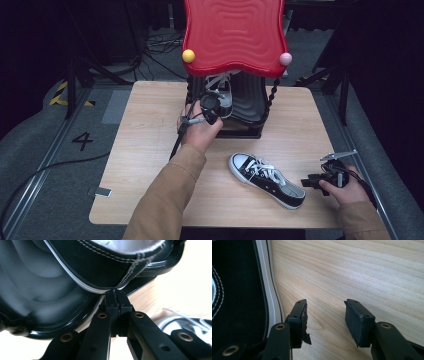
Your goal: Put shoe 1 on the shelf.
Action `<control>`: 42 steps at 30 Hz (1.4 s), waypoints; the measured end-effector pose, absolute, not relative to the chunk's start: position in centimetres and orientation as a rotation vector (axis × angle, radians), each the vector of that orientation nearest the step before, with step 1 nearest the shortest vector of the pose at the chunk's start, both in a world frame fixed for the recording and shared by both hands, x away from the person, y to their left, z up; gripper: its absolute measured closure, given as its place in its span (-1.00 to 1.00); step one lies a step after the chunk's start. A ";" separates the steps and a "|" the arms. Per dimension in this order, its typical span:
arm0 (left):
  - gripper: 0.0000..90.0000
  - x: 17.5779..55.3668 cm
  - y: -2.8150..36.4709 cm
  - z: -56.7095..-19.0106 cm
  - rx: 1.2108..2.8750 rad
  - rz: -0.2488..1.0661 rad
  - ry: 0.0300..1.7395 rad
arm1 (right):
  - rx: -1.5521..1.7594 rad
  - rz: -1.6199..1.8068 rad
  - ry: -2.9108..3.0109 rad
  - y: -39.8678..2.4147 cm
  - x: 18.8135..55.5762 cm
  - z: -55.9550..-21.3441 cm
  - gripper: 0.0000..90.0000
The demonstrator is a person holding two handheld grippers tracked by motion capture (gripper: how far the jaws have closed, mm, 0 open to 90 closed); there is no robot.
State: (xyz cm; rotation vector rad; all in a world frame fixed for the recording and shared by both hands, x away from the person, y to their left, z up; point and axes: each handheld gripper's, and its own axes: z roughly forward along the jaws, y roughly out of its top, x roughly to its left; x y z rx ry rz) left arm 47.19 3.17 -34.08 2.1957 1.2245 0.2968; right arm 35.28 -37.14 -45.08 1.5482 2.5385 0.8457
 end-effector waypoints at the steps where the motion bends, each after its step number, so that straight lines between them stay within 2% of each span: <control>1: 1.00 47.1 3.0 -34.0 2.208 0.313 1.222 | 1.547 0.845 2.539 -37.1 35.3 -45.1 0.19; 4: 1.00 47.1 2.0 -34.0 2.256 0.362 1.201 | 1.548 0.840 2.544 -37.0 35.3 -45.3 0.19; 11: 1.00 47.7 -0.2 -33.9 2.298 0.369 1.170 | 1.549 0.840 2.545 -36.9 35.3 -45.3 0.18; 17: 1.00 47.6 1.5 -33.6 2.264 0.364 1.204 | 1.551 0.850 2.539 -37.2 35.2 -45.2 0.18; 20: 1.00 47.4 2.2 -33.3 2.278 0.419 1.229 | 1.551 0.845 2.543 -37.1 35.2 -45.3 0.18; 30: 1.00 47.5 2.3 -33.5 2.270 0.407 1.278 | 1.534 0.834 2.537 -36.9 35.0 -45.1 0.17; 33: 1.00 47.2 2.8 -33.2 2.270 0.545 1.305 | 1.499 0.845 2.550 -37.1 35.1 -45.1 0.19; 35: 0.99 47.3 3.1 -33.1 2.248 0.464 1.287 | 1.488 0.837 2.562 -37.1 35.1 -45.2 0.19; 42: 0.76 45.6 2.8 -32.5 2.306 0.434 1.222 | 1.446 0.854 2.547 -36.9 35.0 -44.6 0.20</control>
